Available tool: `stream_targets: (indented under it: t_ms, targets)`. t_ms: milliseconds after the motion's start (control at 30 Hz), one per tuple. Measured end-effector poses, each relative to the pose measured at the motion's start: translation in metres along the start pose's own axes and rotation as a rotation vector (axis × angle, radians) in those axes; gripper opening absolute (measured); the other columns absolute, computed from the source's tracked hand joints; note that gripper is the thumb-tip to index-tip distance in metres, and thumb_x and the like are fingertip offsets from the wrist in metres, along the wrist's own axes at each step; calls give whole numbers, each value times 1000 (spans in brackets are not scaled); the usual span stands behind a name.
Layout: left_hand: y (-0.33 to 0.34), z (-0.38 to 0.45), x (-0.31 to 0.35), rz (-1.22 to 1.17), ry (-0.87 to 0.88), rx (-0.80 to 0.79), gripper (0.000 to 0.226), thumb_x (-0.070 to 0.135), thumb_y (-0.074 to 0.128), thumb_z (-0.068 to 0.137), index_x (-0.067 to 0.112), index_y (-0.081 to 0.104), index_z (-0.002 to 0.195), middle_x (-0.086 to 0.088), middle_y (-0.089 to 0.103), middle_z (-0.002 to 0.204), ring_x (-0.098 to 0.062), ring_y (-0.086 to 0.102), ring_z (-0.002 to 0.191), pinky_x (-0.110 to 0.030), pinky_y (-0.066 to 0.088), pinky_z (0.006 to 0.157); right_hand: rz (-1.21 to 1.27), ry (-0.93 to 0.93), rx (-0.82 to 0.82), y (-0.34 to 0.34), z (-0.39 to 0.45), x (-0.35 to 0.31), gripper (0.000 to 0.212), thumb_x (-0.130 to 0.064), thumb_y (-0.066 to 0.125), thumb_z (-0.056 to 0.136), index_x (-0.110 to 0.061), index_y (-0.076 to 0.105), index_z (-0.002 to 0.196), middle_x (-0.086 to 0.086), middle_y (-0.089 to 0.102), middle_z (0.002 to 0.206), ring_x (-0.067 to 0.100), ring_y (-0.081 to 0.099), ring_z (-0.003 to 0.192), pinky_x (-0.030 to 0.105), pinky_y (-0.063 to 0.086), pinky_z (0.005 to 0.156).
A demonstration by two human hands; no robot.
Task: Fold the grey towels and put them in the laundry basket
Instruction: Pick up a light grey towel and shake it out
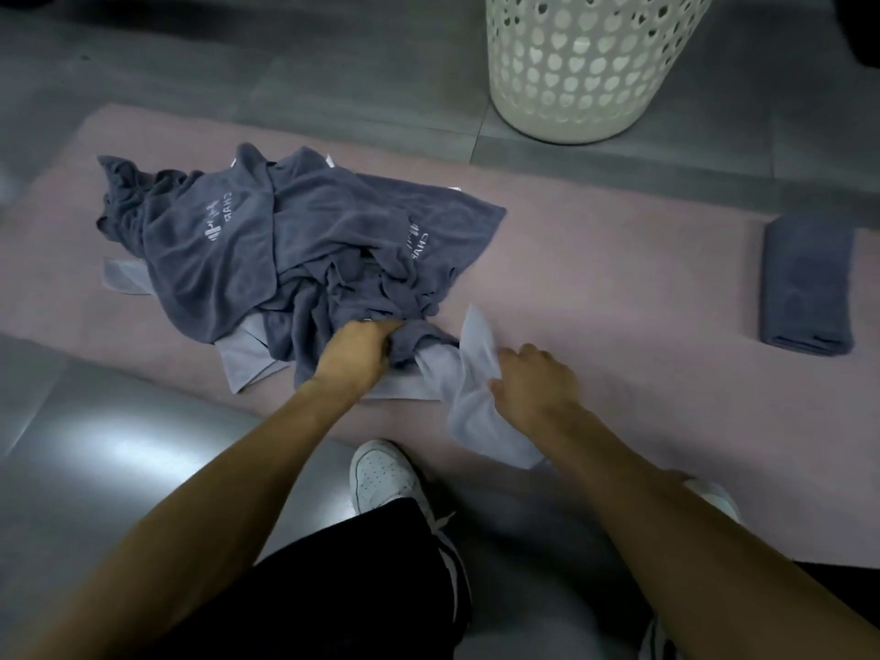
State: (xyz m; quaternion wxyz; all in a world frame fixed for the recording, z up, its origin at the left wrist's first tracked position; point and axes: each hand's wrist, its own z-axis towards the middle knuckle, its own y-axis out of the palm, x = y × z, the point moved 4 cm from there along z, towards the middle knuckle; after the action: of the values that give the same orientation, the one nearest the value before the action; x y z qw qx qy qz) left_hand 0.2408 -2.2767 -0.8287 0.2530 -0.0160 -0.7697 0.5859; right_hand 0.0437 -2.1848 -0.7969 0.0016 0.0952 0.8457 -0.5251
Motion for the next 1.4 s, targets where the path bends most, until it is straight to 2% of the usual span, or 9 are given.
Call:
stream_targets:
  t_ms: [233, 333, 400, 533, 667, 800, 1133, 1267, 1400]
  targets:
    - [-33, -16, -52, -382, -405, 478, 15, -3, 47, 86, -1, 58, 97, -14, 62, 81, -32, 59, 76, -33, 44, 68, 95, -245, 23, 52, 52, -69, 67, -45, 61, 83, -13, 39, 137, 11, 48, 134, 31, 46, 122, 40, 35, 103]
    - [-22, -22, -56, 7, -267, 193, 40, 5, 51, 89, 8, 51, 128, -18, 55, 124, -39, 57, 105, -41, 48, 78, -10, -218, -55, 75, 75, -85, 79, -41, 68, 80, -13, 29, 142, 14, 40, 139, 33, 42, 126, 44, 35, 105]
    - [4, -23, -58, 357, -62, -112, 63, 17, 55, 92, 27, 30, 149, -11, 19, 158, -38, 32, 137, -49, 44, 98, -70, -191, -26, 87, 89, -84, 75, -31, 68, 82, -14, 28, 143, 16, 39, 137, 35, 46, 122, 44, 42, 99]
    - [43, -11, -76, 594, 16, -446, 76, 52, 54, 90, 43, 10, 151, -6, -19, 160, -40, -3, 146, -58, 16, 116, -183, -273, 84, 81, 101, -70, 47, -13, 55, 91, -16, 44, 136, 10, 57, 122, 28, 64, 102, 32, 50, 71]
    - [47, 8, -81, 661, -29, -419, 66, 43, 56, 91, 37, 24, 149, -11, -2, 160, -41, 3, 145, -58, 18, 115, -165, -294, 44, 58, 100, -51, 31, -22, 85, 60, -19, 71, 87, 4, 68, 84, 19, 68, 66, 23, 45, 49]
    - [46, 18, -81, 759, -80, -400, 52, 32, 49, 97, 30, 33, 146, -12, 7, 159, -41, 8, 144, -55, 20, 114, -136, -280, 25, 40, 80, -26, 39, -23, 59, 88, -23, 57, 127, 0, 58, 122, 21, 61, 106, 31, 45, 73]
    - [17, 5, -66, 771, -455, -507, 79, 49, 53, 93, 26, 10, 155, -2, 4, 162, -38, -1, 146, -65, 6, 114, -48, -177, 114, -3, -9, 7, 15, -24, 53, 90, -21, 62, 102, -1, 61, 112, 24, 64, 92, 29, 45, 73]
    - [-3, -3, -19, 646, -314, -475, 67, 57, 58, 82, 31, 41, 141, -6, 35, 150, -35, 31, 136, -50, 34, 107, 21, -154, 223, -39, -47, 20, 15, -22, 52, 89, -15, 59, 101, 3, 58, 112, 29, 62, 92, 29, 38, 68]
    - [-56, -18, 56, 386, -160, -88, 48, 56, 59, 81, 16, 60, 107, -8, 64, 110, -30, 63, 98, -36, 49, 77, 146, -228, 327, -90, -68, 11, 15, -16, 51, 86, -12, 57, 100, 6, 56, 108, 32, 59, 95, 31, 36, 69]
